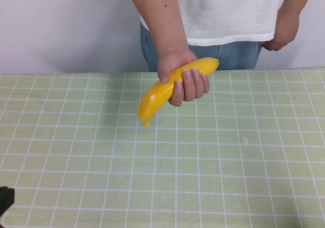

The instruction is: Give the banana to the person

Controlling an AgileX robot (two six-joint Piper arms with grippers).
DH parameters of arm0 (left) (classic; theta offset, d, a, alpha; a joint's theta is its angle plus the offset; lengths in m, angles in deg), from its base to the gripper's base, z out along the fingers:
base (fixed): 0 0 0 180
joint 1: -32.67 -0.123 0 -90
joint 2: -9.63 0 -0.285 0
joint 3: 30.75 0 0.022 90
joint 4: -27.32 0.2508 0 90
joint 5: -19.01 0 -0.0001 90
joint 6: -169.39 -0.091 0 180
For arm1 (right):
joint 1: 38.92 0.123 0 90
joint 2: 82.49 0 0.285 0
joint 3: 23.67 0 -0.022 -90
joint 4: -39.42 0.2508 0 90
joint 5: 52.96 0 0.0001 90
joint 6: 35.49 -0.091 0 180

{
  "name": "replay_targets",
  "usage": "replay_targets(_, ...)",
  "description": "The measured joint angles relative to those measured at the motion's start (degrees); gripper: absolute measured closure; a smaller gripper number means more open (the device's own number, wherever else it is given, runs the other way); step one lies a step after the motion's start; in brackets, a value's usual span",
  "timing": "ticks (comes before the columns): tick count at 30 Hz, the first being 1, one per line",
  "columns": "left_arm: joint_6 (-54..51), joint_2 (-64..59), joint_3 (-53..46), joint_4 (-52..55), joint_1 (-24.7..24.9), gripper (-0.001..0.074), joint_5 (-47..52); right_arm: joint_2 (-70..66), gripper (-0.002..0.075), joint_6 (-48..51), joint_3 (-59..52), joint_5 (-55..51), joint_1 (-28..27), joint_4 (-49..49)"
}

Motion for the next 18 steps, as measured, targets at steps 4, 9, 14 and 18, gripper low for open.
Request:
replay_targets(4,0.0,0.0,0.0,2.2,0.0,0.0737,0.0,0.0,0.0733,0.0,0.0,0.0,0.0,0.0)
replay_targets(9,0.0,0.0,-1.3,5.5,0.0,0.0737,-3.2,0.0,0.0733,0.0,0.0,0.0,0.0,0.0)
replay_targets(14,-0.1,3.5,-6.4,7.2,-5.1,0.0738,-16.0,0.0,0.0733,0.0,0.0,0.0,0.1,0.0)
replay_targets(18,-5.3,9.9,-13.3,2.0,-12.4,0.0738,-26.4,0.0,0.0733,0.0,0.0,0.0,0.1,0.0)
